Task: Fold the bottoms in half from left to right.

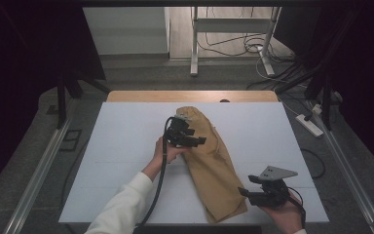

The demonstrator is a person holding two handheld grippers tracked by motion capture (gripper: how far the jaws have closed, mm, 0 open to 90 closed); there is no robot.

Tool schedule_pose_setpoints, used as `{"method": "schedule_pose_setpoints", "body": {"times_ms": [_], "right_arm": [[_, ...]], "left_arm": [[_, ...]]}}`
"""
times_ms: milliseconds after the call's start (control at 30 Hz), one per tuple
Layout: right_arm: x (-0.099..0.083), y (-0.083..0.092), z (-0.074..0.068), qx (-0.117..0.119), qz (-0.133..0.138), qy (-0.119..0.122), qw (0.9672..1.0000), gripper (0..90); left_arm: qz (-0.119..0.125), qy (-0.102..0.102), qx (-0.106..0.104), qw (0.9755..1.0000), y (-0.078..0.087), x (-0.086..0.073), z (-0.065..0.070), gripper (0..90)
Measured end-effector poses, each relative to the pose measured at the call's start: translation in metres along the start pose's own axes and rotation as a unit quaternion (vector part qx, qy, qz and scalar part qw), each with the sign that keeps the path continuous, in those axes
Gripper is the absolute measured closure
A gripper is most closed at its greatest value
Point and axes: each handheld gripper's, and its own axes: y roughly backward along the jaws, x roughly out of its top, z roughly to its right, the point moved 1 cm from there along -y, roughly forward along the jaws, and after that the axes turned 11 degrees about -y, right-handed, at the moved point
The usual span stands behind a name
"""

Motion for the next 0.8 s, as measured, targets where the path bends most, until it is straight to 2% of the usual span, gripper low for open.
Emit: {"method": "schedule_pose_setpoints", "body": {"times_ms": [267,367,700,800], "right_arm": [[0.007,-0.012,0.007,0.003,-0.006,-0.008,0.9999,40.1],[0.010,-0.016,0.007,0.008,-0.011,-0.003,0.9999,40.0],[0.024,-0.031,0.009,0.006,-0.015,0.007,0.9998,40.0],[0.031,-0.034,0.014,0.004,-0.010,-0.002,0.9999,40.0]], "left_arm": [[0.000,-0.012,0.006,0.9999,0.023,-0.019,0.008,31.2],[-0.002,-0.018,0.011,0.9998,0.034,-0.029,0.011,31.2],[-0.001,-0.012,0.020,0.9997,0.065,-0.065,0.018,31.2],[-0.001,-0.007,0.020,0.9998,0.070,-0.075,0.021,31.1]]}}
